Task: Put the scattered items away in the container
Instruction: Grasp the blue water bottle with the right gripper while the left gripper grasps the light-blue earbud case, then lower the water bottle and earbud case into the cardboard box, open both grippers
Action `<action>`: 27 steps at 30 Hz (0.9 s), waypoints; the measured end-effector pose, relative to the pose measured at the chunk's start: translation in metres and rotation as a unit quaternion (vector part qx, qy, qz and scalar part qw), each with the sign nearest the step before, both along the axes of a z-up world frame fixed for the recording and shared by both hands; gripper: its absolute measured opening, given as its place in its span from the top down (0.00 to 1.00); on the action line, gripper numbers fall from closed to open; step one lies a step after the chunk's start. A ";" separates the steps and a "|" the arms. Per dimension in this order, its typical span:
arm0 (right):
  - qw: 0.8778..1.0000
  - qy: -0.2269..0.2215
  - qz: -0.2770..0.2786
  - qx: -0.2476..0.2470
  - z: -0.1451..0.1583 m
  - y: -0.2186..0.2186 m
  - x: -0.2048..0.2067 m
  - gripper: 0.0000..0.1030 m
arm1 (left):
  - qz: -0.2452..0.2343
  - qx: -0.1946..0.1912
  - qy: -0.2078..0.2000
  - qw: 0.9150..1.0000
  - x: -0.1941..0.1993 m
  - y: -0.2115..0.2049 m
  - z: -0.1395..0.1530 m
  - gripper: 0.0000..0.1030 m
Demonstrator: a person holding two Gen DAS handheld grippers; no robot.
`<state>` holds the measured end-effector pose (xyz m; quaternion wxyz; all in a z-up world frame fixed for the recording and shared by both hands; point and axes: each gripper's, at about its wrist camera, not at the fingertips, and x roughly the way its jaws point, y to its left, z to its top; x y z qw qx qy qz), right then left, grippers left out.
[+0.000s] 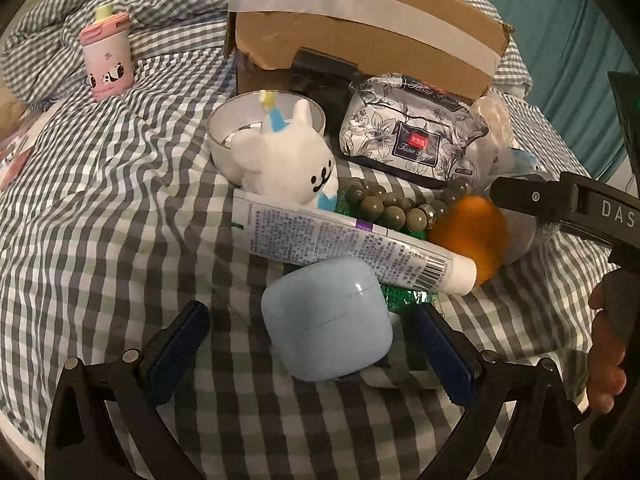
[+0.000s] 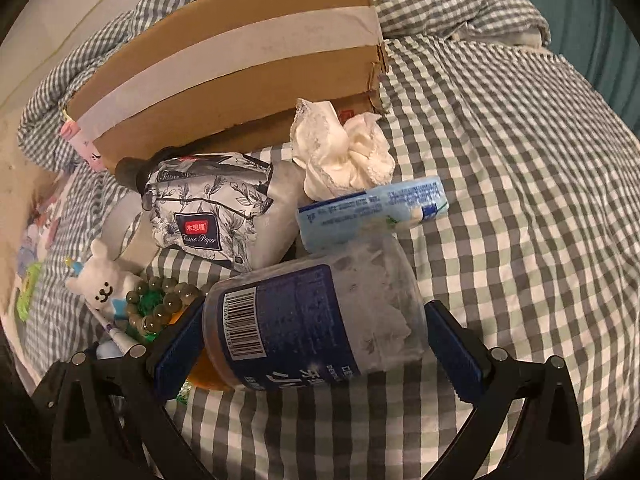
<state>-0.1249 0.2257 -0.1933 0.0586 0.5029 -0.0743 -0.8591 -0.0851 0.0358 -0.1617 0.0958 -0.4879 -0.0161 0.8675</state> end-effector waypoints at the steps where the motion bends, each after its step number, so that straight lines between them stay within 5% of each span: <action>1: 1.000 0.001 0.001 0.004 0.001 -0.001 0.001 0.05 | 0.002 0.001 0.001 1.000 -0.001 -0.001 0.001 0.13; 2: 1.000 0.002 0.000 0.013 0.003 -0.002 0.003 0.05 | 0.002 0.002 0.002 1.000 -0.001 -0.002 0.002 0.31; 4: 1.000 0.002 -0.006 0.027 0.006 -0.002 0.007 0.05 | -0.003 0.012 -0.003 1.000 -0.003 -0.004 0.005 0.44; 17: 0.996 0.078 -0.008 0.031 0.076 -0.010 0.051 0.05 | 0.007 -0.023 0.019 1.000 0.014 0.002 0.034 0.54; 20: 0.996 0.089 -0.005 0.028 0.086 -0.011 0.062 0.05 | 0.004 -0.023 0.030 0.999 0.020 0.001 0.046 0.74; 27: 0.995 0.100 -0.003 0.023 0.098 -0.004 0.084 0.05 | -0.007 0.001 0.020 1.000 0.022 0.000 0.038 0.74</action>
